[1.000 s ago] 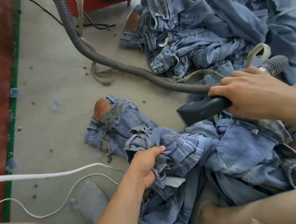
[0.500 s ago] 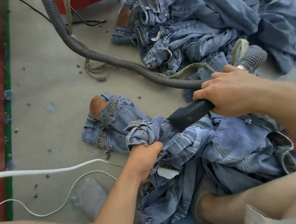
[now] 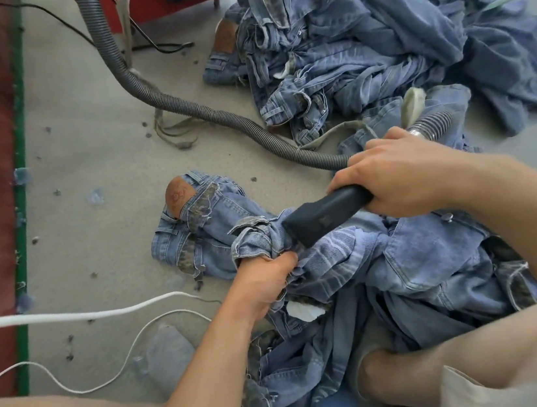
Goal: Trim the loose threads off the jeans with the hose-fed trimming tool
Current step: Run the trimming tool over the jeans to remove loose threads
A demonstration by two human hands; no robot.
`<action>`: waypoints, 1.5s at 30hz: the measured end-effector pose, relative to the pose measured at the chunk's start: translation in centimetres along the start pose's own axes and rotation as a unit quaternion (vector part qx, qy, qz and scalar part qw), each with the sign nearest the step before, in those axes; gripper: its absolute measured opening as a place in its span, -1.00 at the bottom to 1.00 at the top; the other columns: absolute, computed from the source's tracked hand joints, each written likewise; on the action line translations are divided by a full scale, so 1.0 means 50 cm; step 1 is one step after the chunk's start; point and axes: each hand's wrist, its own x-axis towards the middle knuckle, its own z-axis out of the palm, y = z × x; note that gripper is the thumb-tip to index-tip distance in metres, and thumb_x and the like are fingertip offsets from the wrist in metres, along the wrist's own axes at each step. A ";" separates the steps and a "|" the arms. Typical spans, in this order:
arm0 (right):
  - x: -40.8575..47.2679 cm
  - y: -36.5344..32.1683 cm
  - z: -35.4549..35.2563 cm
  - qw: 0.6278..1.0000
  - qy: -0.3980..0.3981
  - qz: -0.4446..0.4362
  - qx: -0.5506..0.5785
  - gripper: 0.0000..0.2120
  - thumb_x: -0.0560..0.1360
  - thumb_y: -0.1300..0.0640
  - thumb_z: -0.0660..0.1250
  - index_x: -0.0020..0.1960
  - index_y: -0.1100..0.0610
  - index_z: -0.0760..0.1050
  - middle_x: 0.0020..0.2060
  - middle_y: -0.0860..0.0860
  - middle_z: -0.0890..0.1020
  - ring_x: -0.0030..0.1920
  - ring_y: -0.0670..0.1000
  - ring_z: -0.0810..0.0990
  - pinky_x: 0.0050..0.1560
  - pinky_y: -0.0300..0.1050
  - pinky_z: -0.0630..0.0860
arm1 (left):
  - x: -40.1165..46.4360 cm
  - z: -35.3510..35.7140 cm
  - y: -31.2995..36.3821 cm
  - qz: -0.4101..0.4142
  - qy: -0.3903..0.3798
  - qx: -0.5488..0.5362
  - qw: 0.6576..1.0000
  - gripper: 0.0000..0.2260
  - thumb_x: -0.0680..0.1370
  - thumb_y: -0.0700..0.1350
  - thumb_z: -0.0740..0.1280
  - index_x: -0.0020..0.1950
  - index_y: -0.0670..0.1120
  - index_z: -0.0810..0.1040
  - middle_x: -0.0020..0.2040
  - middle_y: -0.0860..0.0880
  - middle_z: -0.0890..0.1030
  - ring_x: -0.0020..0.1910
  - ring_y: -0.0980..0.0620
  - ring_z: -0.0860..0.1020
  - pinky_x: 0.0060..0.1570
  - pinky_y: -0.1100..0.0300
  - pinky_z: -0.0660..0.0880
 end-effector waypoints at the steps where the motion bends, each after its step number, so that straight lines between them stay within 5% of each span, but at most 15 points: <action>1: 0.001 0.012 -0.004 1.000 -0.007 0.013 0.007 -0.63 0.56 0.00 0.28 0.30 -0.35 0.42 0.00 -0.28 0.58 0.06 -0.08 0.50 0.21 0.03 0.37 | 0.001 0.001 0.001 -0.001 -0.002 -0.012 1.000 -0.87 0.54 -0.17 0.43 0.07 -0.08 0.68 0.02 0.02 0.75 0.09 -0.03 0.68 0.27 -0.10 0.57; 7: -0.004 0.021 0.003 0.998 -0.032 0.045 -0.018 -0.64 0.56 0.01 0.29 0.29 -0.32 0.44 0.02 -0.26 0.58 0.07 -0.04 0.50 0.20 0.03 0.35 | 0.003 0.003 -0.002 -0.033 -0.016 -0.068 0.997 -0.88 0.58 -0.28 0.39 0.08 -0.17 0.68 0.01 -0.14 0.75 0.07 -0.16 0.70 0.23 -0.13 0.59; 12: 0.004 0.001 0.005 0.999 -0.011 0.013 0.033 -0.62 0.54 0.01 0.31 0.28 -0.34 0.44 -0.01 -0.27 0.58 0.07 -0.06 0.51 0.20 0.02 0.33 | 0.003 -0.001 0.000 -0.030 -0.028 -0.099 0.994 -0.89 0.58 -0.33 0.39 0.02 -0.18 0.67 -0.10 -0.07 0.76 -0.12 -0.01 0.74 -0.19 0.21 0.64; 16: -0.009 0.035 -0.004 0.996 -0.036 0.078 0.003 -0.62 0.53 0.05 0.31 0.27 -0.31 0.46 -0.02 -0.25 0.59 0.08 -0.03 0.54 0.24 0.08 0.37 | 0.002 -0.001 0.000 -0.026 -0.041 -0.113 0.992 -0.85 0.58 -0.34 0.38 0.11 -0.21 0.66 -0.03 -0.13 0.76 -0.04 -0.08 0.74 -0.10 0.14 0.66; 21: 0.000 -0.038 0.010 0.999 -0.014 -0.010 0.034 -0.60 0.52 0.03 0.32 0.29 -0.32 0.45 0.00 -0.25 0.59 0.08 -0.05 0.51 0.21 0.04 0.34 | 0.000 -0.008 0.001 -0.026 -0.055 -0.126 0.990 -0.85 0.54 -0.35 0.42 0.10 -0.23 0.68 0.00 -0.17 0.75 0.01 -0.12 0.73 0.00 0.07 0.65; 24: -0.001 0.011 -0.003 0.997 -0.020 0.039 0.068 -0.59 0.50 0.09 0.34 0.26 -0.30 0.48 -0.09 -0.27 0.57 0.04 -0.06 0.53 0.21 0.06 0.33 | -0.001 -0.013 0.003 -0.029 -0.063 -0.131 0.989 -0.83 0.57 -0.35 0.40 0.15 -0.27 0.65 0.01 -0.17 0.75 0.00 -0.11 0.73 -0.10 0.14 0.65; 29: -0.012 0.018 0.006 0.997 -0.037 0.059 0.035 -0.64 0.50 0.10 0.33 0.21 -0.27 0.51 -0.11 -0.24 0.59 0.03 -0.06 0.54 0.23 0.08 0.34 | -0.008 -0.026 0.003 -0.039 -0.101 -0.145 0.983 -0.81 0.55 -0.34 0.41 0.16 -0.29 0.65 0.08 -0.27 0.72 0.07 -0.21 0.71 0.06 -0.01 0.66; 32: -0.004 -0.034 0.021 0.998 -0.025 -0.002 0.057 -0.61 0.49 0.08 0.32 0.26 -0.27 0.50 -0.02 -0.20 0.62 0.07 -0.02 0.53 0.18 0.08 0.35 | -0.014 -0.044 -0.001 -0.090 -0.118 -0.209 0.967 -0.77 0.44 -0.29 0.45 0.08 -0.33 0.69 0.07 -0.33 0.70 -0.01 -0.22 0.73 -0.09 0.02 0.67; 35: -0.008 -0.022 0.015 0.997 -0.001 0.014 0.080 -0.63 0.51 0.07 0.32 0.28 -0.23 0.49 0.01 -0.17 0.62 0.11 0.02 0.55 0.18 0.07 0.35 | -0.024 -0.069 0.003 -0.102 -0.144 -0.280 0.944 -0.76 0.51 -0.22 0.39 0.10 -0.30 0.71 0.11 -0.32 0.69 0.04 -0.24 0.71 -0.01 -0.06 0.66; 41: -0.051 0.015 0.005 0.986 0.084 0.066 0.130 -0.72 0.55 0.01 0.34 0.20 -0.01 0.35 -0.09 -0.09 0.50 0.08 0.11 0.55 0.15 0.10 0.37 | -0.035 -0.108 0.023 -0.152 -0.063 -0.318 0.934 -0.48 0.65 0.12 0.13 0.33 -0.23 0.62 0.29 -0.30 0.62 0.16 -0.30 0.66 0.19 -0.19 0.56; 45: -0.090 0.024 -0.009 0.961 0.160 0.065 0.217 -0.65 0.58 -0.12 0.40 0.13 0.00 0.28 -0.20 -0.14 0.45 -0.07 0.10 0.52 0.05 0.10 0.38 | -0.048 -0.107 0.036 -0.134 -0.017 -0.381 0.915 -0.45 0.68 0.12 0.05 0.44 -0.23 0.51 0.31 -0.32 0.60 0.27 -0.32 0.59 0.29 -0.20 0.46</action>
